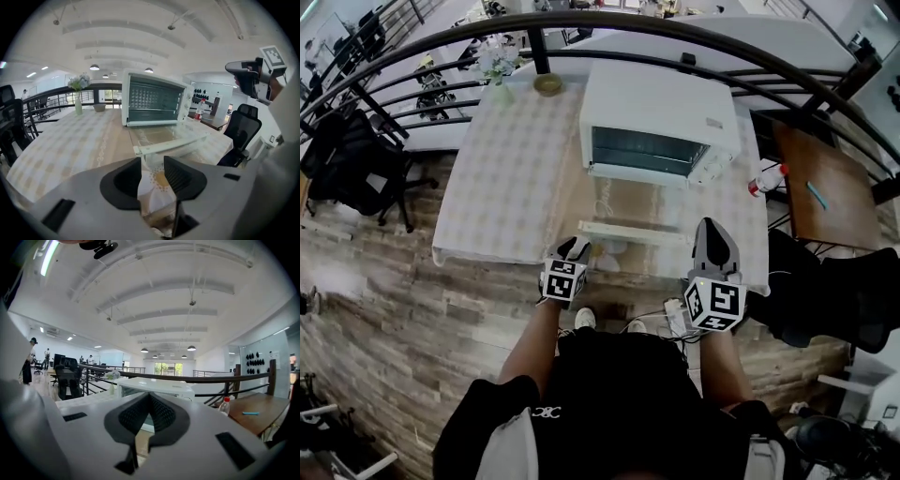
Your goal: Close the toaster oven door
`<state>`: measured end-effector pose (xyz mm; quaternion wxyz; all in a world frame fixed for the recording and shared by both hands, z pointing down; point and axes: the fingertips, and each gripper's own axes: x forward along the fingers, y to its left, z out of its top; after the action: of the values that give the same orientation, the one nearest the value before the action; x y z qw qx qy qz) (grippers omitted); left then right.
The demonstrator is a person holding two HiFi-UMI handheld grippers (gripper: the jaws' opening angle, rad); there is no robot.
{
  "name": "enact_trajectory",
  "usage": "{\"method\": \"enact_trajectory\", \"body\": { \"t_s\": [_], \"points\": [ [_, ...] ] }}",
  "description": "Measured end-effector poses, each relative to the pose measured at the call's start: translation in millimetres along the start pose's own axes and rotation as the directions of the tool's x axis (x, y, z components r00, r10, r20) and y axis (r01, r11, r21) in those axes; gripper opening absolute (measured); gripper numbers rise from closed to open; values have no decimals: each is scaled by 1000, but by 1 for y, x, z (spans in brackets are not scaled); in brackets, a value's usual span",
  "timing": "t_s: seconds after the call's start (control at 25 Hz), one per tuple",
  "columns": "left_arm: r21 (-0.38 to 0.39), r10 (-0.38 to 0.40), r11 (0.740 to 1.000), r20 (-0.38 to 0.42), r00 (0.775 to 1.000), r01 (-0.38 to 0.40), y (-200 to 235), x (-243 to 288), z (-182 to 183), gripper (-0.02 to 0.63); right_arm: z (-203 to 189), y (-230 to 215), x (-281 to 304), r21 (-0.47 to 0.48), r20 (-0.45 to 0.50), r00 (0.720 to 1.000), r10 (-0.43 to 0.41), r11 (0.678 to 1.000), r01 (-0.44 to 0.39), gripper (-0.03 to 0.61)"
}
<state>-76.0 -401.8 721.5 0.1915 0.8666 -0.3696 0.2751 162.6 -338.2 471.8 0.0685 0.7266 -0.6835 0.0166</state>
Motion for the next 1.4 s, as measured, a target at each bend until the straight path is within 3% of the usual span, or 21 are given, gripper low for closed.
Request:
{"method": "enact_trajectory", "body": {
  "t_s": [0.24,0.56,0.76,1.08,1.4],
  "points": [
    [-21,-40,999,-67,997,39,11,31,-23,160,-12,-16,-13,-2,-41,995,-86,996,86,-9],
    [-90,-108,991,-61,992,102,9,66,-21,161,-5,-36,-38,-27,-43,978,-203,979,202,-9],
    [-80,-107,992,-92,990,100,4,72,-22,147,-12,-47,-53,-8,-64,965,-253,967,253,-9],
    [-123,-134,984,-16,991,131,0,56,1,143,-23,-46,-53,43,-84,968,-238,969,242,-9],
    [-145,-160,974,107,981,175,-2,31,48,152,-17,-38,-46,72,-54,979,-196,977,199,-9]
  ]
}}
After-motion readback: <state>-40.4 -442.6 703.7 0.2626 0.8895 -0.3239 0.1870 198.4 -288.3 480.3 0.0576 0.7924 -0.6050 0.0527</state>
